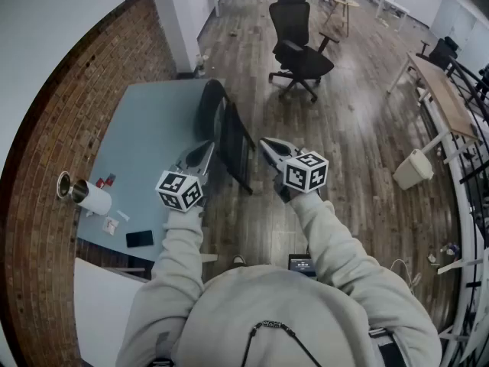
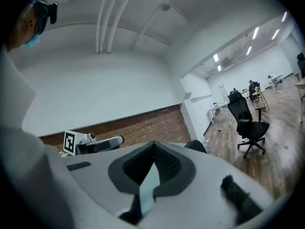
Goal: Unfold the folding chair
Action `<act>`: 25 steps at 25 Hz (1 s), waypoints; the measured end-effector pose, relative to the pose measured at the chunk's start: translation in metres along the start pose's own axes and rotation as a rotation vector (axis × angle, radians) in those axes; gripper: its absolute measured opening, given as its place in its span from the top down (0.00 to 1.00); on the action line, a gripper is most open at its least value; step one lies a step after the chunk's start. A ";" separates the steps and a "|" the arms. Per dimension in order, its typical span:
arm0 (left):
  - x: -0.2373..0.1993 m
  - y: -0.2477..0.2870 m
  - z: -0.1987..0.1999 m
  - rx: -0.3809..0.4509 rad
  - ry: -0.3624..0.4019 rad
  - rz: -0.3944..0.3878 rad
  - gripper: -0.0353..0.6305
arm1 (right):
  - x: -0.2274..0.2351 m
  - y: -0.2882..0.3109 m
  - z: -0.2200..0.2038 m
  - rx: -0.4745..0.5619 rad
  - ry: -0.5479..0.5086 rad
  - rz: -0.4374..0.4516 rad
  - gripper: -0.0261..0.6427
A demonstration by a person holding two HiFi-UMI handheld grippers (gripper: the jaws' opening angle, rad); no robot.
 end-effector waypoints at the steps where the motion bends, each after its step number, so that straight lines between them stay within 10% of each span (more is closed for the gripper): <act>1: 0.003 0.001 0.002 -0.011 0.006 -0.004 0.94 | 0.004 -0.005 0.007 0.006 0.002 -0.003 0.95; 12: -0.025 0.027 0.015 0.033 0.024 0.032 0.94 | 0.038 -0.008 0.042 0.028 -0.039 0.008 0.95; 25: -0.208 0.208 -0.008 0.016 0.015 -0.036 0.94 | 0.173 0.211 0.110 0.034 -0.089 -0.062 0.95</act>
Point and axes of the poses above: the fingertips, and each gripper's own axes: y forward along the fingers, x to its right, z out of its top, the point moved 3 cm from there along -y, backward along the fingers, and after that the axes turned 1 degree about y, right-handed, at the moved point
